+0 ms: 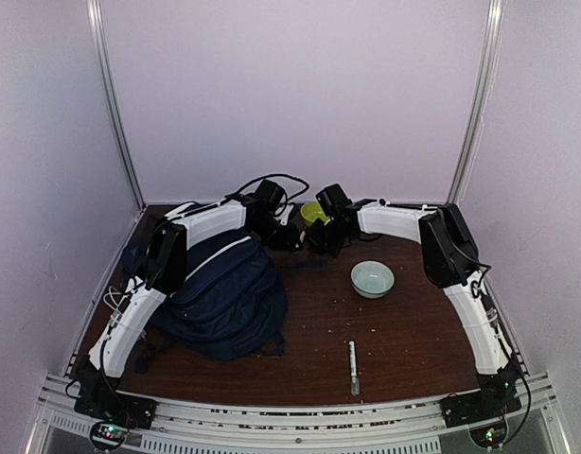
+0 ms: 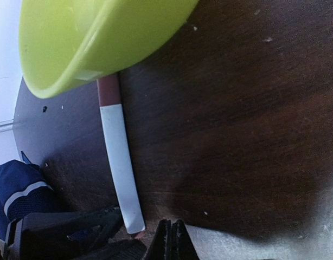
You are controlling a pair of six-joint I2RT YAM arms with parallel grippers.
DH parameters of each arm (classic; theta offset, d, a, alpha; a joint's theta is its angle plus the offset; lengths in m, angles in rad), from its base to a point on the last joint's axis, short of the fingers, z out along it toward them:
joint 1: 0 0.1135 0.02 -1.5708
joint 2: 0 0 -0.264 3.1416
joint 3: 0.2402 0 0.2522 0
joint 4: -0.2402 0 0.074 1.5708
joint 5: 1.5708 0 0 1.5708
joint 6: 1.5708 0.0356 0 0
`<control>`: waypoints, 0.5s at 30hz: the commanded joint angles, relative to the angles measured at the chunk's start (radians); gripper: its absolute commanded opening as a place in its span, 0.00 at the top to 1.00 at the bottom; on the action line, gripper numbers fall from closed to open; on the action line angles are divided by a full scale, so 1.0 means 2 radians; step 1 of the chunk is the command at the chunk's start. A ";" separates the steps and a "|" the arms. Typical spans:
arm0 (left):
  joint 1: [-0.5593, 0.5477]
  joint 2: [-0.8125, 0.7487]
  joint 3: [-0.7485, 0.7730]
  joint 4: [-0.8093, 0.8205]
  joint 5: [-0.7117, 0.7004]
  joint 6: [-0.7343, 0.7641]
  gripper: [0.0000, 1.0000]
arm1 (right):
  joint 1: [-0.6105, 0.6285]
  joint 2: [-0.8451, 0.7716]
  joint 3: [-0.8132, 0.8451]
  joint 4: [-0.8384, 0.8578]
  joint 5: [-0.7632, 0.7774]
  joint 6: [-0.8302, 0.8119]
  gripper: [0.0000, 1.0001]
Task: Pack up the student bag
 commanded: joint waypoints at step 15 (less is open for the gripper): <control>0.022 -0.029 -0.077 0.084 0.120 0.001 0.75 | -0.018 0.039 0.063 -0.023 -0.058 0.041 1.00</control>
